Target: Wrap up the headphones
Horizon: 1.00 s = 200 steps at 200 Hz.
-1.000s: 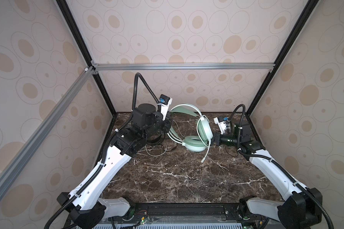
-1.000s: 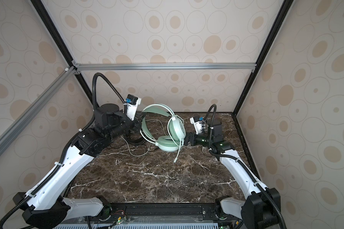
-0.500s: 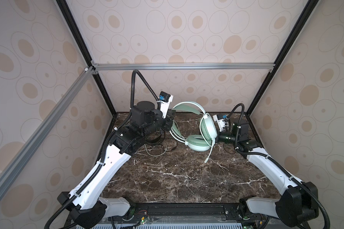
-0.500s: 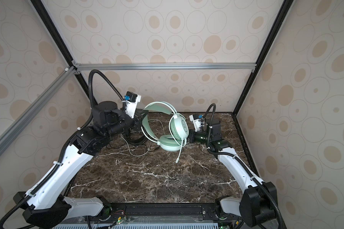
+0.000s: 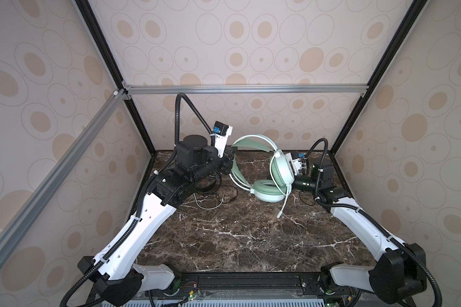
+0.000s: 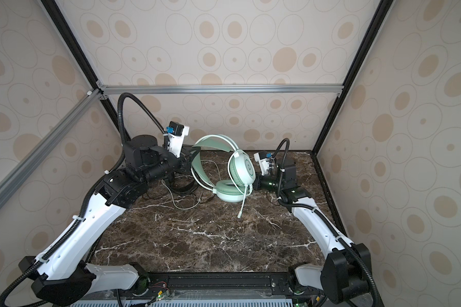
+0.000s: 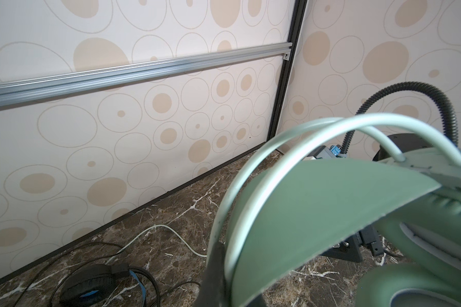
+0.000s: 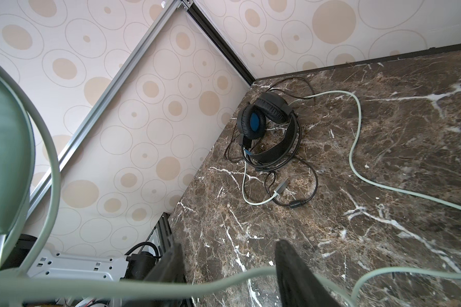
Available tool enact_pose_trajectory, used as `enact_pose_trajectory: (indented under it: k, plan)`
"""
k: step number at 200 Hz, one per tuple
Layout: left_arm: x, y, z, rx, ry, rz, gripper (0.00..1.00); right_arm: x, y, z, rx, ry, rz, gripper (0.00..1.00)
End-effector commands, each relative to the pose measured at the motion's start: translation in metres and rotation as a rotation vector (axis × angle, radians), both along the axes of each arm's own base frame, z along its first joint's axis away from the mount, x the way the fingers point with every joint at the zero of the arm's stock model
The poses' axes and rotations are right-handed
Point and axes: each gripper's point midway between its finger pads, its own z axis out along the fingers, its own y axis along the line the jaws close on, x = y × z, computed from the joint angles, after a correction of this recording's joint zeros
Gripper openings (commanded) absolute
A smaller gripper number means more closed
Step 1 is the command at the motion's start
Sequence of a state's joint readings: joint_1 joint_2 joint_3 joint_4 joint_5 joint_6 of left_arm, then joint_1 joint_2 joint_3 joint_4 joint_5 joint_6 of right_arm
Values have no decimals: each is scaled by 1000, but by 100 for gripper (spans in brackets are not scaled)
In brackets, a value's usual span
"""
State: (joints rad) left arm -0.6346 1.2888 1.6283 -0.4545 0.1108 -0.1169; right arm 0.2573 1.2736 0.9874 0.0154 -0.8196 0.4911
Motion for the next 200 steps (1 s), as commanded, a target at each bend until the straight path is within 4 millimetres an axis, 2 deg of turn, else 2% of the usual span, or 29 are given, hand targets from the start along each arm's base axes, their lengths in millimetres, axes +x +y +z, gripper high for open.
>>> enact_pose_trajectory:
  k: [1,59,123,135,159,200]
  plan:
    - [-5,1,45,-138,-89,-19,0,0,4,10,19,-24,18,57]
    - [-4,-3,40,-146,-72,-31,0,8,7,21,46,-34,15,51]
    - [1,0,39,-157,-63,-11,0,7,4,27,39,-46,4,20]
    - [1,2,38,-156,-58,-3,0,7,0,27,24,-44,-14,14]
    - [3,6,35,-156,-51,12,0,9,-12,28,-39,-49,-69,8]
    - [4,12,28,-160,-35,17,0,14,-44,30,-269,-80,-217,0]
